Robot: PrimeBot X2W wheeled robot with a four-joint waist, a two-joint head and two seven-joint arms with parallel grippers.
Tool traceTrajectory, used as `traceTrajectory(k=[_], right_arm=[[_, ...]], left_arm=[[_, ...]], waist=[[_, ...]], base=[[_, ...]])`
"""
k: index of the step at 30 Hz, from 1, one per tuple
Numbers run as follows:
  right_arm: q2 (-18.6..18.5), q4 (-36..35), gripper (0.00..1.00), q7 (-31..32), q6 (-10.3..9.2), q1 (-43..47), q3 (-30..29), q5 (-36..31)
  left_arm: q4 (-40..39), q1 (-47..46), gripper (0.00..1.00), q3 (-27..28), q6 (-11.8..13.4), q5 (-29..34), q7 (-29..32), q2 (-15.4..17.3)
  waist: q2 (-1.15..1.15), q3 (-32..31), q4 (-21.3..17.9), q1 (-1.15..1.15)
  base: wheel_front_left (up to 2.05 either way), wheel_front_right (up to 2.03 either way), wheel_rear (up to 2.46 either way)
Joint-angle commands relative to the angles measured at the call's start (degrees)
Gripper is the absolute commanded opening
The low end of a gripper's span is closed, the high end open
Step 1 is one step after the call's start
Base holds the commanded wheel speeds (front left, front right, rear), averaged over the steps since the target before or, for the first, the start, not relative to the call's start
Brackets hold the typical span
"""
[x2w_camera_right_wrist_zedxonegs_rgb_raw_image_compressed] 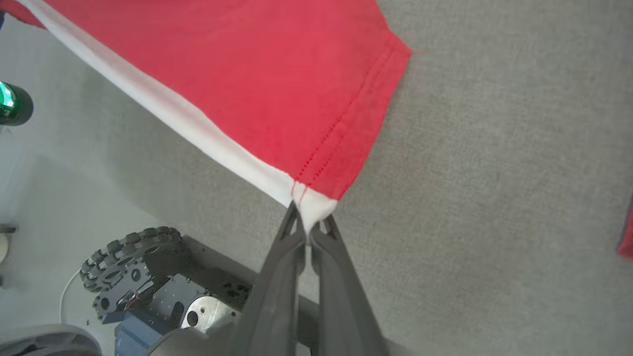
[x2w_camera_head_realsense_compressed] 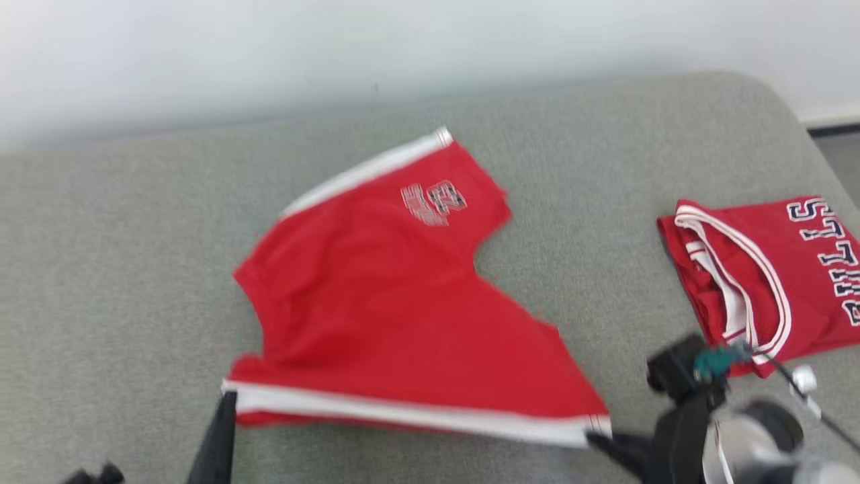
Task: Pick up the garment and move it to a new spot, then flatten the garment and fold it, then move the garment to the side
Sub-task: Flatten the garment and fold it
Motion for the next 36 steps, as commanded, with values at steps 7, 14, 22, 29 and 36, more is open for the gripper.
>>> traceTrajectory(k=[7,14,22,29,36], right_arm=[[3.02,-4.50,0.00,6.84,-0.14,12.36,-5.24,-2.64],[4.60,-8.81,0.00,7.74,-0.14,13.70,-8.74,-5.38],[2.59,-3.36,0.00,3.16,-0.14,-0.06,-7.88,-4.63],[0.64,6.19,0.00,0.14,-0.14,-14.96,-5.68,-4.27],[0.13,17.23,0.00,-4.89,-0.14,-27.46,-2.68,-5.89]], left_arm=[[-0.63,6.35,0.00,-5.41,-0.03,1.59,2.72,3.50],[-1.17,5.52,0.00,-8.96,-0.03,2.13,5.06,4.18],[-1.87,-1.37,0.00,-8.51,-0.04,0.74,4.96,2.37],[-0.33,-9.32,0.00,-8.50,1.33,1.43,6.47,-0.19],[3.46,-17.52,0.00,-7.74,4.52,2.35,5.53,-4.56]], waist=[[0.02,-3.70,1.64,0.02],[0.02,-3.00,2.48,0.02],[0.02,-0.95,4.04,0.02],[0.02,2.62,6.80,0.02],[0.02,7.18,9.88,0.02]], base=[[0.00,0.00,0.00],[0.00,0.00,0.00],[0.00,0.00,0.00],[0.00,0.00,0.00],[0.00,0.00,0.00]])
